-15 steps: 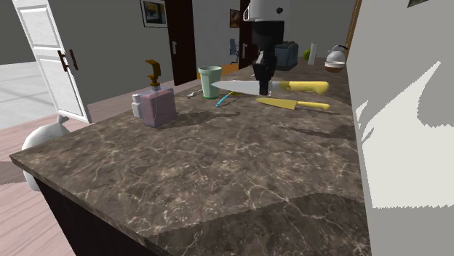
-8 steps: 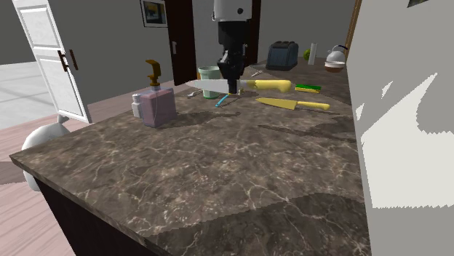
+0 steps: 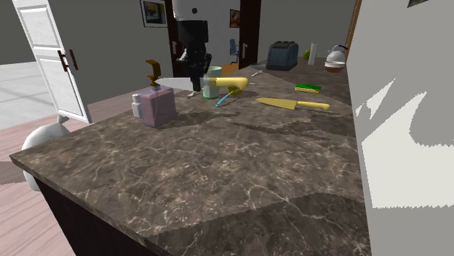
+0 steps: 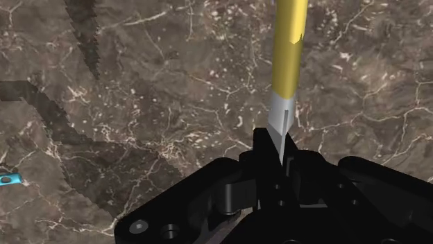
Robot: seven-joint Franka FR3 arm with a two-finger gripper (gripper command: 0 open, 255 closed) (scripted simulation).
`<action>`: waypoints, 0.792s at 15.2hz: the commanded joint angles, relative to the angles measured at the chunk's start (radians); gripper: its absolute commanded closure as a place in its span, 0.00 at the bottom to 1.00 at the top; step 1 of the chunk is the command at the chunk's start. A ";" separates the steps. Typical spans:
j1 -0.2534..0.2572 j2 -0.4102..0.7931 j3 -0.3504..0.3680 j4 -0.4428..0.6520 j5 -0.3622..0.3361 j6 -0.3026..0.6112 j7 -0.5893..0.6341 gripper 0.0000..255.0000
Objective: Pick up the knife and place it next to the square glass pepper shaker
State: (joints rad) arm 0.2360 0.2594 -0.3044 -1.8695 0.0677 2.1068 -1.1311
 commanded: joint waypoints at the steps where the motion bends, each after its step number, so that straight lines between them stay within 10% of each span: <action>1: 0.032 0.009 0.019 0.013 -0.002 -0.003 0.053 1.00; 12: 0.160 0.147 0.098 0.222 0.006 -0.076 0.267 1.00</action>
State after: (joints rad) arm 0.3860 0.3969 -0.2119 -1.6674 0.0738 2.0417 -0.8816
